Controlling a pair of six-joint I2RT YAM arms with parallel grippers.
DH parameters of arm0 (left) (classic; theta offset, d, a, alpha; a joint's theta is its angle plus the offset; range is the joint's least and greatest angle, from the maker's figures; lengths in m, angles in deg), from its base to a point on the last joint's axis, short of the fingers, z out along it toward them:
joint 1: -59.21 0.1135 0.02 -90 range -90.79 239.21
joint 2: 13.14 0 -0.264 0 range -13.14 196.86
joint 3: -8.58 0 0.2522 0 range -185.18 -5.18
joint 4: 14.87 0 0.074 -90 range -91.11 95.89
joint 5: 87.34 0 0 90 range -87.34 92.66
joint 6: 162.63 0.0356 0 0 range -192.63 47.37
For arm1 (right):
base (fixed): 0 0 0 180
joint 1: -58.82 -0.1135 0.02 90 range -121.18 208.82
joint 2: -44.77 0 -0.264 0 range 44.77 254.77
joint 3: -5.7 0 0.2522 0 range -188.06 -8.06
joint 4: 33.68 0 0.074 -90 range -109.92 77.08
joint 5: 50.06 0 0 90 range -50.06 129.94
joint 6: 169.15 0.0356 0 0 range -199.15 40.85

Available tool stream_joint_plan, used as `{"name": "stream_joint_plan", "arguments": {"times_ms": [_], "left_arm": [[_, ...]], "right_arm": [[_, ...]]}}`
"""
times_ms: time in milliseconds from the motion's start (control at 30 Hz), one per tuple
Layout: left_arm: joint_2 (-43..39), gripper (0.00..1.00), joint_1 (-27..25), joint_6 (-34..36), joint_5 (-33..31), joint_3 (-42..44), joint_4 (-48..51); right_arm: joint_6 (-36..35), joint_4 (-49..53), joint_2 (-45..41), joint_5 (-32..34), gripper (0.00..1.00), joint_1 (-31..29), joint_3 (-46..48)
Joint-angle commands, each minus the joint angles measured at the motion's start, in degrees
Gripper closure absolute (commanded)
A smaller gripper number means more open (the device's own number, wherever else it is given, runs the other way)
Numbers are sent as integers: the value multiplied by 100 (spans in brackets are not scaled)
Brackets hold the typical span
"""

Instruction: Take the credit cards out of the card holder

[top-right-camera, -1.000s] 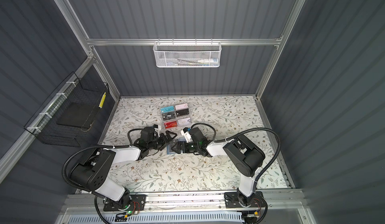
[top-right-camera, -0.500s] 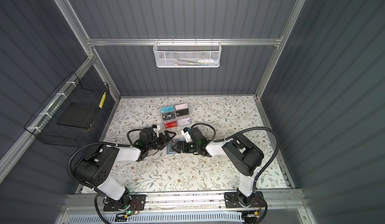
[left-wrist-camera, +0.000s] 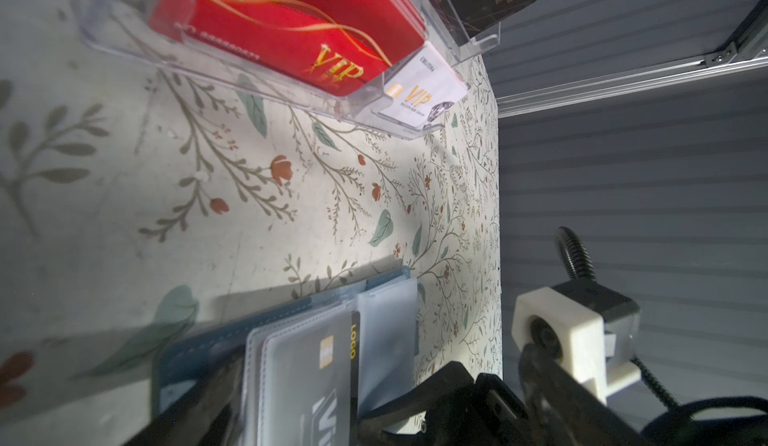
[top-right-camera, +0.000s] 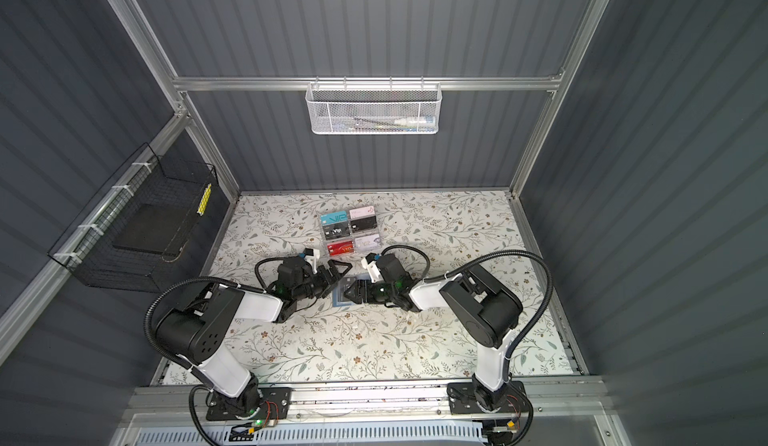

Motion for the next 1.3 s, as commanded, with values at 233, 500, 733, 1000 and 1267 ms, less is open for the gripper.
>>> {"name": "stream_joint_plan", "arguments": {"times_ms": [233,500,733,1000,1267], "left_arm": [[318,0,-9,-101,150,178,665],[318,0,94,-106,309,103,712],[-435,0,450,285,513,-282,1893],[-663,0,463,178,654,-429,2003],[-260,0,373,-158,827,-336,1328]], "right_arm": [[197,-522,307,-250,34,6,-65],[332,-771,370,-306,37,29,16],[350,-753,363,-306,39,41,20],[407,-797,438,-333,41,42,16],[420,-789,506,-329,43,50,-19]]}}
